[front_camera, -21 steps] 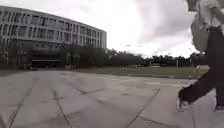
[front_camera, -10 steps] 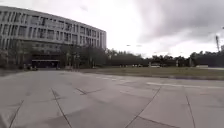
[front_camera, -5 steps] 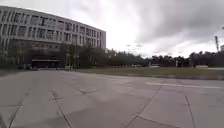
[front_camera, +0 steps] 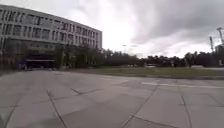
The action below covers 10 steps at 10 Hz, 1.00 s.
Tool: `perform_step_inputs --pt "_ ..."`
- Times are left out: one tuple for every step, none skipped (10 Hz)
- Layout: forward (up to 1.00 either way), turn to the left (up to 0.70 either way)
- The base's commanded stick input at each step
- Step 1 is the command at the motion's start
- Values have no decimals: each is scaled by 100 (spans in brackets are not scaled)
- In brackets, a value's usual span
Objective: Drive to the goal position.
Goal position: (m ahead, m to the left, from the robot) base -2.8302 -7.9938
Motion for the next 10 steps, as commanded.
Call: perform_step_inputs --pt "0 -70" --pt "0 -70" --pt "0 -70" --pt "0 -70" --pt "0 -70" --pt "0 -70" --pt "0 -70" --pt "0 -70" --pt "0 -70" --pt "0 -70"
